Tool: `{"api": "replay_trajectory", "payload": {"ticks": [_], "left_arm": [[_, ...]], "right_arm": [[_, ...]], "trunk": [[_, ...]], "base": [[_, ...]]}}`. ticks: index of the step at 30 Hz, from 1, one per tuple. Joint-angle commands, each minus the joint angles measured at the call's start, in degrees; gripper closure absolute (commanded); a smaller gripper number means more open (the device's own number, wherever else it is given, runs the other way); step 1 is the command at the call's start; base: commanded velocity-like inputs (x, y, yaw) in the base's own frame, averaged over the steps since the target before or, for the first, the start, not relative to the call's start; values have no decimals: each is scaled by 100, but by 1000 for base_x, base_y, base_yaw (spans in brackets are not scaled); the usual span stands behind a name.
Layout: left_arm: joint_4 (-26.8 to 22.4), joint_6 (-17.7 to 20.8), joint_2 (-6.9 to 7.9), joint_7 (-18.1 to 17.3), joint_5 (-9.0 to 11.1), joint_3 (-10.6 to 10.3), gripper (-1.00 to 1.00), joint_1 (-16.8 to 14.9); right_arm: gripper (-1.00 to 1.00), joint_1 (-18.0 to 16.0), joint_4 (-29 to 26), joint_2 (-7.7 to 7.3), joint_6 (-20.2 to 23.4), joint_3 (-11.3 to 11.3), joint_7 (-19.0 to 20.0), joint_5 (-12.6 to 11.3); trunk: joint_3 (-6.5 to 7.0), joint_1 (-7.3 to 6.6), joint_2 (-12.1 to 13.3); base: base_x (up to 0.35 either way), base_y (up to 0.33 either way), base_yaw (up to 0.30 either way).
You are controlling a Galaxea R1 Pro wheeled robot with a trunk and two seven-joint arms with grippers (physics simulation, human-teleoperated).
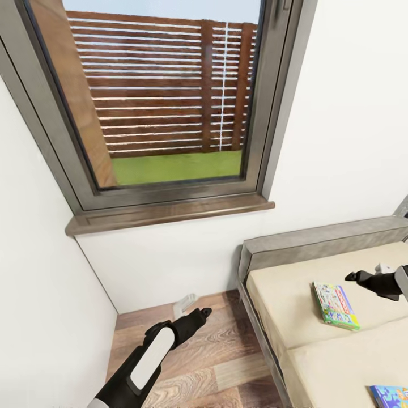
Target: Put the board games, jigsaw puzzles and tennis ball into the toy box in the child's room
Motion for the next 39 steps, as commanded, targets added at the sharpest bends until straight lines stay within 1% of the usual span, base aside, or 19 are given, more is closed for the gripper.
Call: {"api": "replay_trajectory", "payload": {"ticks": [1,6,15,23,29,31,39], "left_arm": [[-16,27,2,46,97,-4,-100,-5],[-136,87,12,49,179,0,-100,-6],[-407,121,23,77,187,-8,-100,29],[-480,134,30,79,194,-12,-100,39],[-503,146,32,48,200,-17,-100,42],[-508,150,32,37,204,-20,-100,43],[-513,161,32,21,218,-17,-100,44]], "right_arm": [[-100,-22,1,-5,27,-25,13,-6],[-100,-62,2,-14,25,-24,33,-11],[-100,-80,30,0,26,-22,78,1],[-100,-84,94,40,-17,-22,67,-9],[-100,-30,83,96,-133,-20,82,-8],[-100,-10,73,145,-234,-19,83,-9],[-100,12,3,215,-362,-21,85,-11]], "trunk": [[-14,0,-3],[-132,110,-204],[-312,307,-565],[-460,483,-885],[-569,615,-1126],[-605,659,-1206],[-749,834,-1527]], "base": [[0,0,0],[0,0,0],[0,0,0],[0,0,0],[0,0,0],[0,0,0],[0,0,0]]}}
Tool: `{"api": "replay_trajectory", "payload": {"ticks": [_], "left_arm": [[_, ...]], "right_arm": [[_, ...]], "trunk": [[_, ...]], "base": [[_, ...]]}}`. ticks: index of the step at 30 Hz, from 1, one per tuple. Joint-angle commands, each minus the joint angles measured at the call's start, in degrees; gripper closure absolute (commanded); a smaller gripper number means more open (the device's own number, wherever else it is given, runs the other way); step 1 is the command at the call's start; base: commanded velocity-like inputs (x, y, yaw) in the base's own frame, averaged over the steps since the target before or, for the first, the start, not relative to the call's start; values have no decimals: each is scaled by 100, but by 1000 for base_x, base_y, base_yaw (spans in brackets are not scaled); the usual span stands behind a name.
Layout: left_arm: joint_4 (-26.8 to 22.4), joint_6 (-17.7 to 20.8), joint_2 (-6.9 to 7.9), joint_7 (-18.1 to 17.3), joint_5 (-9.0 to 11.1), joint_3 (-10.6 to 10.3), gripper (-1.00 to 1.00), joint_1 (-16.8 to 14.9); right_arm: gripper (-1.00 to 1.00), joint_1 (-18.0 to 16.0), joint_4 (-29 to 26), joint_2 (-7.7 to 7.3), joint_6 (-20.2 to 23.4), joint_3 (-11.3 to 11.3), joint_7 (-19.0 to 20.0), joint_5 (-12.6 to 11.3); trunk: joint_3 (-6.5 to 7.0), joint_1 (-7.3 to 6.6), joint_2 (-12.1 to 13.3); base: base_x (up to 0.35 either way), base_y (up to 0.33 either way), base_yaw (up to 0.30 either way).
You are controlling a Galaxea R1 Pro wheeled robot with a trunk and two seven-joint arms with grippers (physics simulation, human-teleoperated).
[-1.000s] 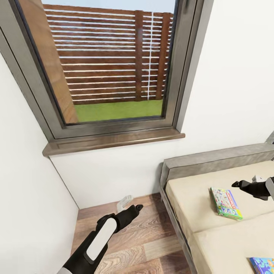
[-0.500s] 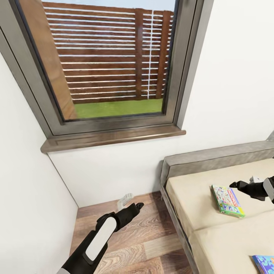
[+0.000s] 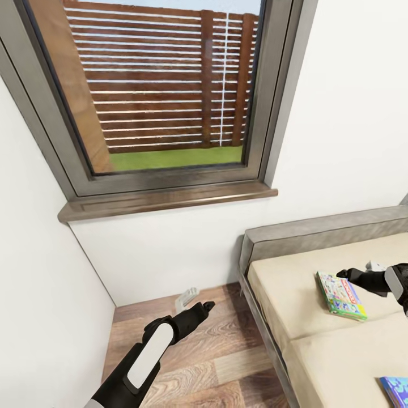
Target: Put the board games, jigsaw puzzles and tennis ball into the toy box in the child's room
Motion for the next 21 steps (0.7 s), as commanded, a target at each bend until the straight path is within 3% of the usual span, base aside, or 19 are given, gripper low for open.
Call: {"api": "replay_trajectory", "payload": {"ticks": [1,21], "left_arm": [[-9,4,1,51,58,-5,-100,-3],[-8,5,1,25,64,-2,-100,-1]], "right_arm": [[-100,-4,-6,2,29,-26,11,-4],[-100,-5,-177,-53,-20,-39,18,-22]], "trunk": [[-24,22,-44],[-423,461,-846]], "base": [[0,0,0],[0,0,-16]]}}
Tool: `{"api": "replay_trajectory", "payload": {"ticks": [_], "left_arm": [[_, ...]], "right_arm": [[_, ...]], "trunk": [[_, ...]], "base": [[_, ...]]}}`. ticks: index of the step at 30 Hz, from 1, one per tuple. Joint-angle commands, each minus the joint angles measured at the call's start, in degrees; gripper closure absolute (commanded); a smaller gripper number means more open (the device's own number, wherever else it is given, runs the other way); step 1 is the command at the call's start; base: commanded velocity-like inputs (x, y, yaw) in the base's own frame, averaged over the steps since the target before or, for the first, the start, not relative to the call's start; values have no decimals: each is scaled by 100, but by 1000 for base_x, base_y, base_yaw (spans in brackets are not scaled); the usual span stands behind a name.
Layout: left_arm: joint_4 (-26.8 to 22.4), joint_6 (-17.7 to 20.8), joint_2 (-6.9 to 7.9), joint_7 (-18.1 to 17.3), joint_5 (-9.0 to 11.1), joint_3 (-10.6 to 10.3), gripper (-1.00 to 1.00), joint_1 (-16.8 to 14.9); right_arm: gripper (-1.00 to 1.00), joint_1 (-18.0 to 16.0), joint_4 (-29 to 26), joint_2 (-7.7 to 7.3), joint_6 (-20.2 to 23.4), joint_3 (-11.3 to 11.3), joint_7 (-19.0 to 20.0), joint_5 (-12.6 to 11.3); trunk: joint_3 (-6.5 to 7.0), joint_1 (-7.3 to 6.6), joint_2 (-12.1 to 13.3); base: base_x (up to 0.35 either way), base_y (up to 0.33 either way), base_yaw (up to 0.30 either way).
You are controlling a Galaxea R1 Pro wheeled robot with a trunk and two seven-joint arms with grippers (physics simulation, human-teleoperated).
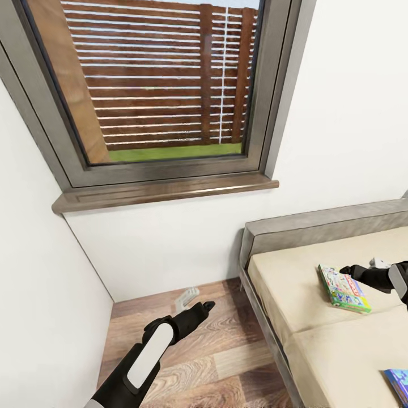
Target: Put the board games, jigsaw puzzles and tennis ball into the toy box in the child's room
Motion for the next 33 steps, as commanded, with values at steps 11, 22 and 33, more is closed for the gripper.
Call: {"api": "replay_trajectory", "payload": {"ticks": [11,22,33], "left_arm": [[-20,-14,1,61,42,-27,-100,4],[-22,-31,1,70,32,-32,-100,42],[-22,-36,1,77,25,-33,-100,48]], "right_arm": [[-100,-39,-11,-39,40,-26,6,-89],[-100,-60,-6,-214,63,-26,12,-120],[-100,-62,-6,-232,66,-26,13,-123]], "trunk": [[-114,22,-44],[-215,22,-44],[-317,22,-44]], "base": [[0,0,-59],[0,0,-32],[0,0,-5]]}}
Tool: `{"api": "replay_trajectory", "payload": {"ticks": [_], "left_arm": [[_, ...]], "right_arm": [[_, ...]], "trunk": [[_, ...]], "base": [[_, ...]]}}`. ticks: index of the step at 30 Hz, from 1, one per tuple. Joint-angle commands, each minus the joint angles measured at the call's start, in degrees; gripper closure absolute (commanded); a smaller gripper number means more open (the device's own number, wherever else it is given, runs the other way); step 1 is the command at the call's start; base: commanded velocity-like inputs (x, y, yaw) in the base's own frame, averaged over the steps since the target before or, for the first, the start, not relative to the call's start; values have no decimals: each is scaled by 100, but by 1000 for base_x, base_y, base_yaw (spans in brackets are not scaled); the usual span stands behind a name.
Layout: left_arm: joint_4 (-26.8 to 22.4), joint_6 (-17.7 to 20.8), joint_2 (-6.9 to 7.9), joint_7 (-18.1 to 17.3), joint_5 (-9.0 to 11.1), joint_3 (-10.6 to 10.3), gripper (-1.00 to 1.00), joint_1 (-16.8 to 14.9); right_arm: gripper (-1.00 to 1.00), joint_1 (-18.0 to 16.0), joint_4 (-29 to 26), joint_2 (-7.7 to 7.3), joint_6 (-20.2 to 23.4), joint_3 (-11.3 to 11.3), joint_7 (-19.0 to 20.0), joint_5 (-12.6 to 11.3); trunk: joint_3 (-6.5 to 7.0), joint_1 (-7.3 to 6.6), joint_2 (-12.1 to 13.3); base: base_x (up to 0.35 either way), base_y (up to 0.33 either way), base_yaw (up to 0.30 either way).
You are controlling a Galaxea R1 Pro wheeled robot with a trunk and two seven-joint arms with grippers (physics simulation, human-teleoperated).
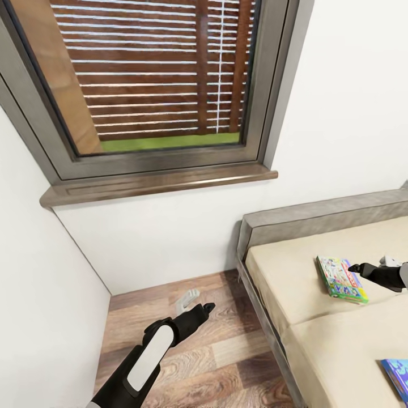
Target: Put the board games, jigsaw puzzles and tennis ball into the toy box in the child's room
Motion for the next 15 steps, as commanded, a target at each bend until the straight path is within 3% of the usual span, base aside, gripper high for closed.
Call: {"api": "replay_trajectory", "payload": {"ticks": [1,15], "left_arm": [[-9,4,1,50,57,-5,-100,-3],[16,-4,1,57,45,7,-100,5]], "right_arm": [[-100,-4,-5,1,31,-22,6,-17],[-100,13,-5,22,26,-19,117,-11]], "trunk": [[-14,-1,-2],[-70,-1,-2]], "base": [[0,0,-2],[0,0,0]]}}
